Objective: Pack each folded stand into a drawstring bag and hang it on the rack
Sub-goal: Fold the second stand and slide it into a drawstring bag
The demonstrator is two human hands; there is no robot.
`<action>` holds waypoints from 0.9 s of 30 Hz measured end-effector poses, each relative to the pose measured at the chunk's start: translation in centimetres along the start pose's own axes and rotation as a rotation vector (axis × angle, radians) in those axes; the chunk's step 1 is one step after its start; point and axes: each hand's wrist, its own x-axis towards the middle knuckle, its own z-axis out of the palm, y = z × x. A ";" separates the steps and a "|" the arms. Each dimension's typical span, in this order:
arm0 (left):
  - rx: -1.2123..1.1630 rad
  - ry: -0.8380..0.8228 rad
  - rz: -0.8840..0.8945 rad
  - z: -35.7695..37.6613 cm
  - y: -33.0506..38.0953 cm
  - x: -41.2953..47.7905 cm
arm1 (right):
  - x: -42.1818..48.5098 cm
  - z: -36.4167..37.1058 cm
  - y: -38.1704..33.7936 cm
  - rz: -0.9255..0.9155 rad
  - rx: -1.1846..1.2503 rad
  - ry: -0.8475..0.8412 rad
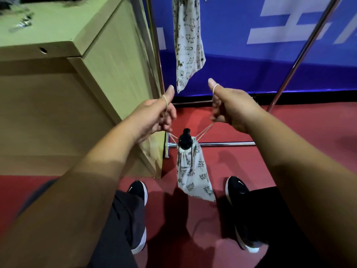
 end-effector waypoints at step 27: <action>0.124 0.349 0.259 5.3 -2.1 4.0 | 1.7 3.5 1.4 -0.015 -0.032 -0.009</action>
